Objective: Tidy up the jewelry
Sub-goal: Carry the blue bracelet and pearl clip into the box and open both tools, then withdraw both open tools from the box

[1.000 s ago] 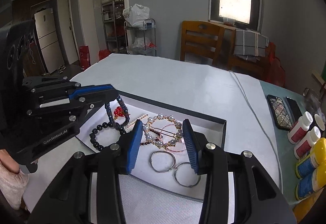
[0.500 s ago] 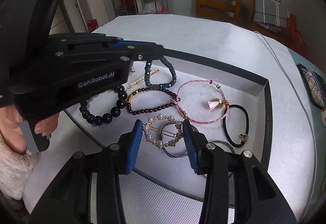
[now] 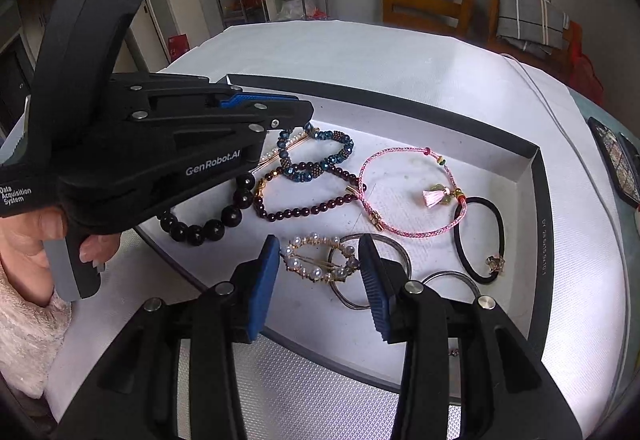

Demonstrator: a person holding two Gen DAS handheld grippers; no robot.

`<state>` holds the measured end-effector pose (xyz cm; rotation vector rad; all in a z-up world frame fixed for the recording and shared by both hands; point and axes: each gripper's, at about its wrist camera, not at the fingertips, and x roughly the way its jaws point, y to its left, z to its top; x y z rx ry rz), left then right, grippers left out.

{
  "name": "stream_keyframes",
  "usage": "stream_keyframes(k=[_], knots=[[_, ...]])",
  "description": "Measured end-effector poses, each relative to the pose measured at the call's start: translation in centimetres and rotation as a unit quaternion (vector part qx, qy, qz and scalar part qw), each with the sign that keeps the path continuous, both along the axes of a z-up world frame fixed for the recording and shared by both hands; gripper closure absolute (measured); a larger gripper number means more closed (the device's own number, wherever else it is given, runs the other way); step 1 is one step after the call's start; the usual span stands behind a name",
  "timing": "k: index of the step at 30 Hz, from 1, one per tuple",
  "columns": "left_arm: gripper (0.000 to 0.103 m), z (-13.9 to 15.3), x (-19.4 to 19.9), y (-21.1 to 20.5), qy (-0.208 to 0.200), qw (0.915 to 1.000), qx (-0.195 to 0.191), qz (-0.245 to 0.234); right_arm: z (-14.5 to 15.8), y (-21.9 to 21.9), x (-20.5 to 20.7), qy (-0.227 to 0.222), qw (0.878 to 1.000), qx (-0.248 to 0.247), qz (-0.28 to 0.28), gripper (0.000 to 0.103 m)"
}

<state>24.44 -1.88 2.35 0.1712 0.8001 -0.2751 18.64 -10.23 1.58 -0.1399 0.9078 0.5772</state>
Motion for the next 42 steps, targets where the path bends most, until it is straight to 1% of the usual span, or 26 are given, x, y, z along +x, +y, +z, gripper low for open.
stream_keyframes(k=[1,2,5,7,8,9,10,11,13,14,15,16,17,18,22,25,28,31,33,37,40,42], knots=[[0.09,0.0,0.0,0.1,0.0,1.0,-0.001,0.001,0.0,0.0,0.0,-0.001,1.0,-0.001,0.0,0.062],[0.082,0.1,0.0,0.1,0.0,1.0,-0.002,0.004,0.1,-0.1,0.1,-0.002,1.0,-0.002,-0.001,0.062],[0.066,0.5,-0.3,0.3,-0.008,0.9999,-0.006,0.011,0.4,-0.5,0.2,-0.002,1.0,0.008,-0.002,0.061],[0.064,0.8,-0.6,0.4,-0.01,0.9998,-0.01,0.015,0.7,-1.2,0.1,-0.002,1.0,0.019,-0.008,0.053],[0.061,1.1,-0.9,0.4,-0.012,0.9998,-0.007,0.017,1.0,-1.6,0.1,-0.003,1.0,0.024,-0.014,0.052],[0.056,1.5,-1.2,0.5,-0.017,0.9996,-0.005,0.02,1.4,-2.0,0.0,-0.005,0.999,0.029,-0.019,0.05],[0.044,1.9,-1.6,0.7,-0.022,0.9995,-0.006,0.023,1.8,-2.5,-0.3,-0.009,0.999,0.035,-0.025,0.047],[0.035,2.5,-2.2,1.1,-0.027,0.9993,-0.01,0.024,2.3,-3.0,-0.6,-0.014,0.999,0.041,-0.031,0.044],[0.033,3.6,-3.2,1.8,-0.037,0.9989,-0.015,0.026,3.0,-3.9,-1.3,-0.023,0.998,0.05,-0.041,0.033],[0.033,4.0,-3.6,2.1,-0.039,0.9987,-0.015,0.029,3.4,-4.4,-1.8,-0.029,0.997,0.051,-0.046,0.031],[0.03,4.5,-4.2,2.6,-0.042,0.9984,-0.016,0.033,3.6,-4.8,-2.4,-0.035,0.997,0.051,-0.051,0.026],[0.02,5.0,-4.8,3.0,-0.043,0.9983,-0.018,0.037,3.9,-5.0,-2.8,-0.038,0.997,0.051,-0.054,0.023],[0.013,5.4,-5.4,3.3,-0.044,0.9981,-0.021,0.038,4.1,-5.4,-3.5,-0.04,0.996,0.051,-0.056,0.021],[0.01,5.8,-6.3,3.9,-0.046,0.9978,-0.026,0.04,4.2,-5.6,-4.0,-0.041,0.996,0.05,-0.055,0.017],[0.006,6.7,-9.4,5.4,-0.05,0.9968,-0.04,0.048,4.1,-6.3,-6.1,-0.047,0.997,0.034,-0.06,0.006],[0.005,6.4,-11.6,6.0,-0.051,0.9959,-0.049,0.056,3.9,-6.5,-7.4,-0.052,0.996,0.027,-0.066,0.006],[0.004,5.0,-13.6,6.0,-0.049,0.9944,-0.058,0.073,3.4,-6.6,-8.4,-0.059,0.994,0.022,-0.085,0.006],[0.003,3.2,-14.9,5.3,-0.056,0.9921,-0.053,0.098,2.6,-6.5,-9.2,-0.07,0.992,0.02,-0.103,0.006],[0.003,2.3,-15.1,4.4,-0.057,0.9923,-0.045,0.1,2.2,-6.2,-9.1,-0.075,0.991,0.023,-0.108,0.006],[0.003,1.5,-15.2,3.0,-0.074,0.992,-0.007,0.102,1.5,-6.4,-7.9,-0.059,0.988,0.028,-0.138,0.006],[0.003,1.3,-15.4,2.8,-0.086,0.9913,-0.009,0.1,1.2,-6.7,-7.5,-0.062,0.987,0.032,-0.148,0.006],[0.003,1.0,-15.5,2.9,-0.087,0.9916,-0.009,0.096,0.9,-6.6,-7.5,-0.075,0.985,0.015,-0.152,0.006]])
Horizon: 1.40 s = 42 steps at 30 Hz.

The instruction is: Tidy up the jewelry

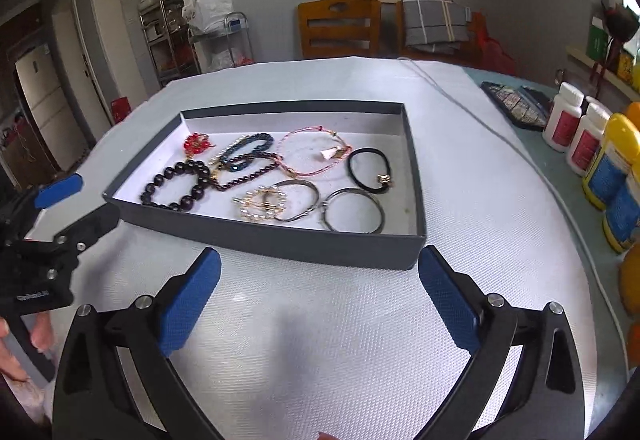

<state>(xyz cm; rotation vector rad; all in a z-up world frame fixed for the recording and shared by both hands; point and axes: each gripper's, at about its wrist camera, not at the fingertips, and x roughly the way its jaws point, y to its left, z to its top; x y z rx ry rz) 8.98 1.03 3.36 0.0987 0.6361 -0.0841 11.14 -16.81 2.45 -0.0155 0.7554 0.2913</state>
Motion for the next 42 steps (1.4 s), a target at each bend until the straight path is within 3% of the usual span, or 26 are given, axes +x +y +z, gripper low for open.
stream_keyframes(k=[4,11,42], knots=[[0.003,-0.88,0.1,-0.59,-0.004,0.9992,0.039,0.002,-0.67,0.63,-0.2,-0.013,0.999,-0.034,0.003,0.006],[0.003,-1.05,0.27,0.23,0.012,0.9998,0.007,-0.012,-0.28,0.27,-0.75,-0.031,0.999,-0.016,0.003,0.006],[0.003,-0.81,0.08,-0.08,0.006,0.9998,0.015,-0.015,0.02,0.13,-1.0,-0.035,0.999,-0.015,-0.001,0.006]])
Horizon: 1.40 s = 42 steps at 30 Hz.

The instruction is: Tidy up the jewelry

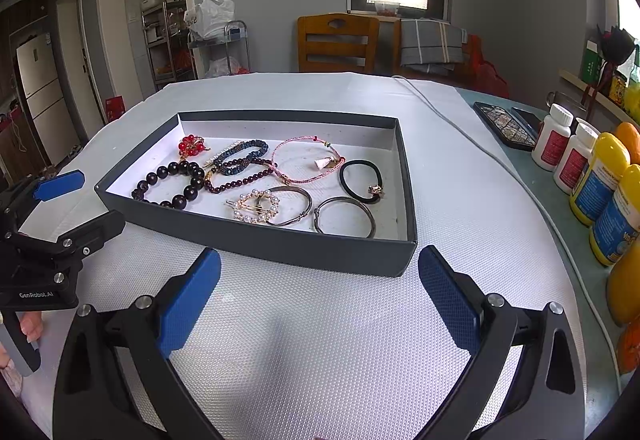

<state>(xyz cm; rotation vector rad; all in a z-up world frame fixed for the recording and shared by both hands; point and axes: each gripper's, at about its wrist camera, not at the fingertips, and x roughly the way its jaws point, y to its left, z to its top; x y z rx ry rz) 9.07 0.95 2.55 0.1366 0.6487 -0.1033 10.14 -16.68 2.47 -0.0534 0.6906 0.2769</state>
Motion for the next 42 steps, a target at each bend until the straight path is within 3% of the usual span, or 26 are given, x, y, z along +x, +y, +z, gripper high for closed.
stream_keyframes(k=[42], knots=[[0.003,0.01,-0.11,0.06,-0.003,1.0,0.004,0.002,0.03,0.1,0.05,0.001,1.0,-0.001,0.003,0.006]])
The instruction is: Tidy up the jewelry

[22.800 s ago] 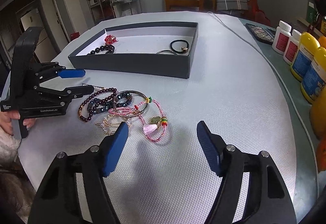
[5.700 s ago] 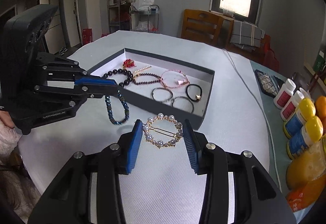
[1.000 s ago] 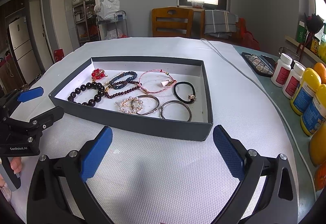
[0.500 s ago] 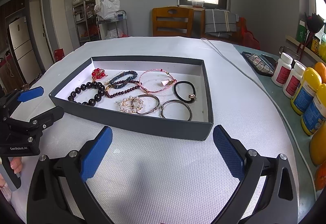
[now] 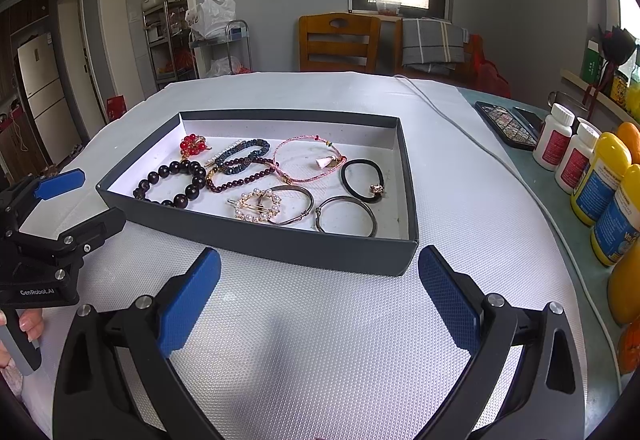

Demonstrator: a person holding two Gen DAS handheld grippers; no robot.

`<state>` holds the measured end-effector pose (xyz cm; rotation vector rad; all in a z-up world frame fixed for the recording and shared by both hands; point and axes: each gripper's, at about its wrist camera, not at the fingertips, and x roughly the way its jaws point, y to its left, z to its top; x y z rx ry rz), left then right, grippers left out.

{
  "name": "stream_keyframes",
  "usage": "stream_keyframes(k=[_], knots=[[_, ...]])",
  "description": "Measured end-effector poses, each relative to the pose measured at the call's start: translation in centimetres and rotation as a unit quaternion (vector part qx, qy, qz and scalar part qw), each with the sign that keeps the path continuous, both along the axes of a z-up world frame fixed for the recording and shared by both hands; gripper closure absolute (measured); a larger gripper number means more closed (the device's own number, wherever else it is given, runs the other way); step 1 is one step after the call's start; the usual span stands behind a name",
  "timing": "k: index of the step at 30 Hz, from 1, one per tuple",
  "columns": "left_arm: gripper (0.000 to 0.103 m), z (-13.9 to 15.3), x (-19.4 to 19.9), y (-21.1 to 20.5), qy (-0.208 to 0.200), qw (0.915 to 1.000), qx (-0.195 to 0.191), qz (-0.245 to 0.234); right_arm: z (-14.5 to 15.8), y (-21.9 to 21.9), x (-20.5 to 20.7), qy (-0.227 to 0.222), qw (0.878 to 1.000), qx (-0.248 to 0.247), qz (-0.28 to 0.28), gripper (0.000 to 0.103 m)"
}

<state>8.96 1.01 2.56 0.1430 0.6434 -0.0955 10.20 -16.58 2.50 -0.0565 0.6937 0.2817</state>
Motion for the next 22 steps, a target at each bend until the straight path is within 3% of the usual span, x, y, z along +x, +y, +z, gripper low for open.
stream_keyframes(k=[22], knots=[[0.003,-0.15,0.15,-0.12,0.002,1.0,0.001,0.004,-0.26,0.15,-0.03,0.003,1.0,-0.001,0.003,0.006]])
